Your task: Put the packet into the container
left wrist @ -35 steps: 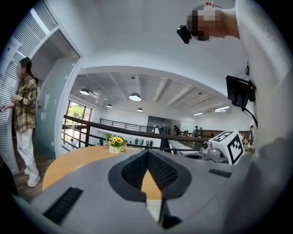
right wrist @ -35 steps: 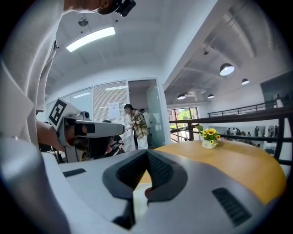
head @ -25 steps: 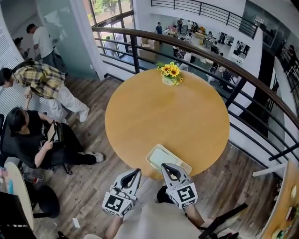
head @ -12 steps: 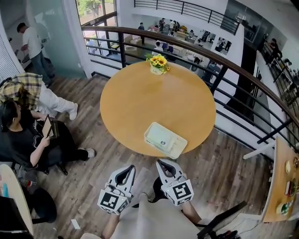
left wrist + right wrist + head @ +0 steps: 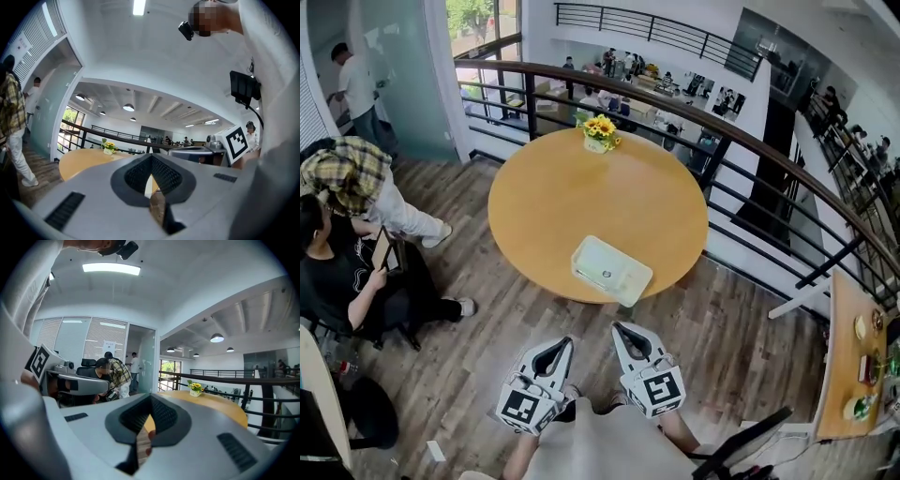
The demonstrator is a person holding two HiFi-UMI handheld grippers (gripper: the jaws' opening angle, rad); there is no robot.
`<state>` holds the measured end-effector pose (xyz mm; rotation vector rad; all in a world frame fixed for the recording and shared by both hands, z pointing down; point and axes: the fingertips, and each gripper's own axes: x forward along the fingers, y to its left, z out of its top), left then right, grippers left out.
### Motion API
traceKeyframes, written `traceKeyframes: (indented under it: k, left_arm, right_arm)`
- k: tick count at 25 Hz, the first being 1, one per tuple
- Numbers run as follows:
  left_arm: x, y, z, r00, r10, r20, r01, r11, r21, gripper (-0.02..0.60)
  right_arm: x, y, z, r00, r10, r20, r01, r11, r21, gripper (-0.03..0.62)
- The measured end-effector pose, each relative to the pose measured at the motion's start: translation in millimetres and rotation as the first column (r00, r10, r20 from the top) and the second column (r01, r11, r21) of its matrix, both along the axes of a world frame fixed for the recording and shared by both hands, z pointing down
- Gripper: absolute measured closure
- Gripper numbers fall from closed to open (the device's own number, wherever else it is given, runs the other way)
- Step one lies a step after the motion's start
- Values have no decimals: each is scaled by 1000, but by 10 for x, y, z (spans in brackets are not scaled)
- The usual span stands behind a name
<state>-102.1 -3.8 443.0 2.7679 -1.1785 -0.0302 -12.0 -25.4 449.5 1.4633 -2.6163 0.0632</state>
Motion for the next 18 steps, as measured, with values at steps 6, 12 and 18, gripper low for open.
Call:
traceKeyframes:
  k: [6,12,18]
  left_arm:
    - [182,271,8,1000,-6,1,6,1000,-1,577]
    - [504,604,32,1000,10,11,-10,1000,-12,577]
    - [731,803,19,1000,12,26,-12,1000,5,577]
  right_arm:
    - [140,267,-14,1000,-7,2,7,1000,19,588]
    - [362,598,45,1000,-2,9,2,1000,15,589]
    - [576,751,113,1000,5,26,-5,1000,15,589]
